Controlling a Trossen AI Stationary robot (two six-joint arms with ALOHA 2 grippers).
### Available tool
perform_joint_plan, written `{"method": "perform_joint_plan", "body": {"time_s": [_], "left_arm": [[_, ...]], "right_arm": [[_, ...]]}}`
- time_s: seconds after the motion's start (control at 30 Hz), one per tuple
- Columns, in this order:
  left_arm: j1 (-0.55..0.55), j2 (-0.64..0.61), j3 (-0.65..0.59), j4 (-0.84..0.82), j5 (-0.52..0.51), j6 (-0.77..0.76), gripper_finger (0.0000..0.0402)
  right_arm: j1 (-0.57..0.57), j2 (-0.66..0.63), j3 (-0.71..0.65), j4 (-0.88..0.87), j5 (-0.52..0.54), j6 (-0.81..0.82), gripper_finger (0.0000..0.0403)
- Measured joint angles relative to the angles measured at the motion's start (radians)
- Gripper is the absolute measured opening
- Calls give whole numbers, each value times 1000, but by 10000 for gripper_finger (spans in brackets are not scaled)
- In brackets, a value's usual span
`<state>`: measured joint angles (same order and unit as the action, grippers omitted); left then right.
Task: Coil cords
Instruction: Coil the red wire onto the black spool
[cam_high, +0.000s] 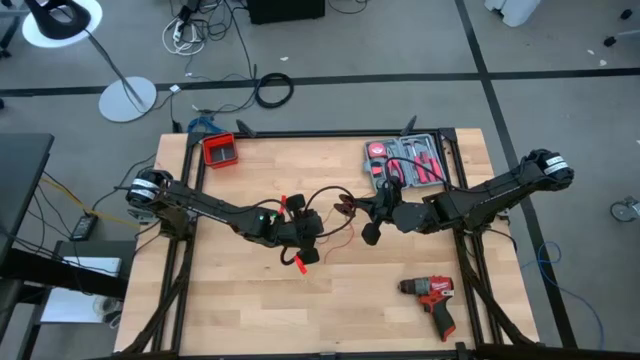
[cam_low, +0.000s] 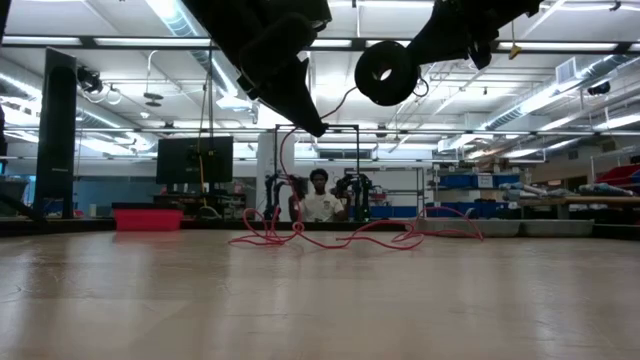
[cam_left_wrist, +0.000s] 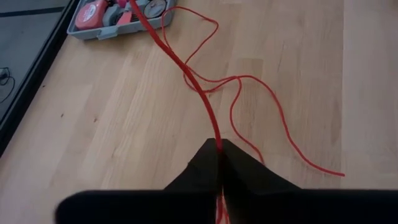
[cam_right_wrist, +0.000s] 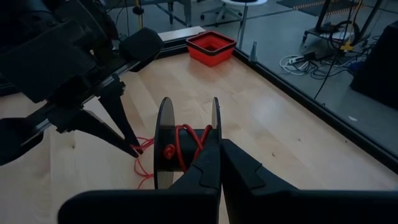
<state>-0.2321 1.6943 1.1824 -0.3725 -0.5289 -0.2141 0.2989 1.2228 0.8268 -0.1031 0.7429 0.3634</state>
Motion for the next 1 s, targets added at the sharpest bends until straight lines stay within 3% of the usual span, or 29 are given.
{"method": "perform_joint_plan", "body": {"time_s": [0.23,0.4,0.8,1.0], "left_arm": [[0,0,0,17,-6,-26,2],[-3,0,-10,29,-77,-27,1],[-4,8,-166,391,-110,-78,0],[-3,8,-175,421,-115,-94,0]], "right_arm": [[0,0,0,18,18,2,0],[0,0,0,27,20,33,0],[-3,2,0,81,77,108,0],[-19,3,0,154,83,82,0]]}}
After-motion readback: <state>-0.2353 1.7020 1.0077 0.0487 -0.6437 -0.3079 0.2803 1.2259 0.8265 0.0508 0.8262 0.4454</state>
